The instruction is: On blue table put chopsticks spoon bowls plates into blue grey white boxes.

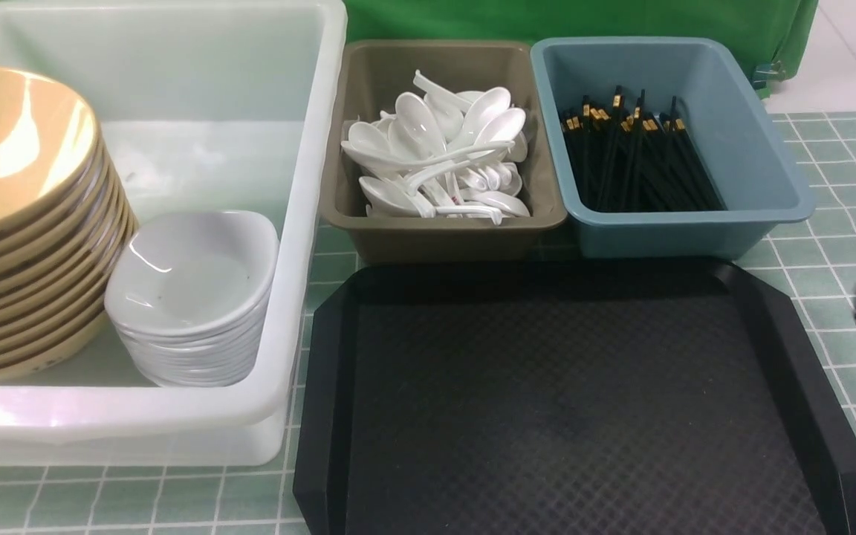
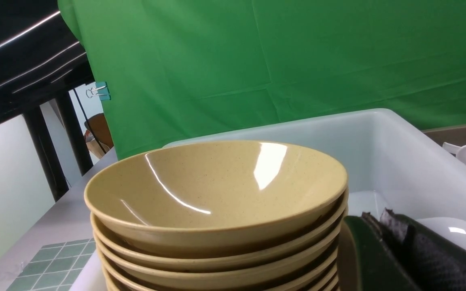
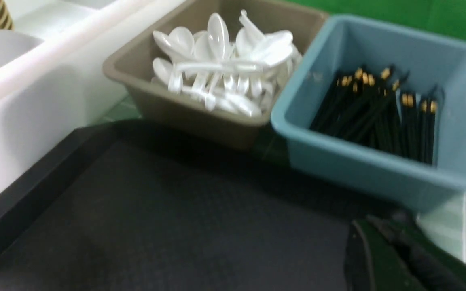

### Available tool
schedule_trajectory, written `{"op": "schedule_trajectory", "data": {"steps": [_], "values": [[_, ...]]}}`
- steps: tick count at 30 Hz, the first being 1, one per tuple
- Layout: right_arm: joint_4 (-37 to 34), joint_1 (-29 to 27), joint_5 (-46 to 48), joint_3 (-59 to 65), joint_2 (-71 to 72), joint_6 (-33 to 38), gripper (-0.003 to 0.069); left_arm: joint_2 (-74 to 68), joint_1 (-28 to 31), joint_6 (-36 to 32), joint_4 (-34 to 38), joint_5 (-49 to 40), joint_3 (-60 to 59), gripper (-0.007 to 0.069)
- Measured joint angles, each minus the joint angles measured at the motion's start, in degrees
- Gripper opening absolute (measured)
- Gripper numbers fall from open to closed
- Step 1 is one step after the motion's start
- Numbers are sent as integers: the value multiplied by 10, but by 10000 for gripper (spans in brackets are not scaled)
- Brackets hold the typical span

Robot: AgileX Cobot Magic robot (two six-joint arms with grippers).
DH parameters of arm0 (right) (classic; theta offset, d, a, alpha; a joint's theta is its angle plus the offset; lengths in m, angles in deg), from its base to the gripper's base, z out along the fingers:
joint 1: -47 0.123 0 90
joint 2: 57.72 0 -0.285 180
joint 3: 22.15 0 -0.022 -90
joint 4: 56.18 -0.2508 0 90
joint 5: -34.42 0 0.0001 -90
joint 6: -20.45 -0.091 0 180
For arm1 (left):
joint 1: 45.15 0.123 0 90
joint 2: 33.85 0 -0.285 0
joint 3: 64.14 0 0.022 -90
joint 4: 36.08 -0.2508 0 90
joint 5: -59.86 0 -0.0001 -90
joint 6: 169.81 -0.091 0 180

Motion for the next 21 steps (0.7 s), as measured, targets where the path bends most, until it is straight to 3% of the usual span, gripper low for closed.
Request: {"op": "schedule_trajectory", "data": {"steps": [7, 12, 21], "values": [[1, 1, 21, 100, 205, -10, 37, 0, 0, 0, 0, 0, 0, 5], [19, -13, -29, 158, 300, -11, 37, 1, 0, 0, 0, 1, 0, 5], [18, -200, -125, 245, 303, -25, 37, 1, 0, 0, 0, -4, 0, 5]]}}
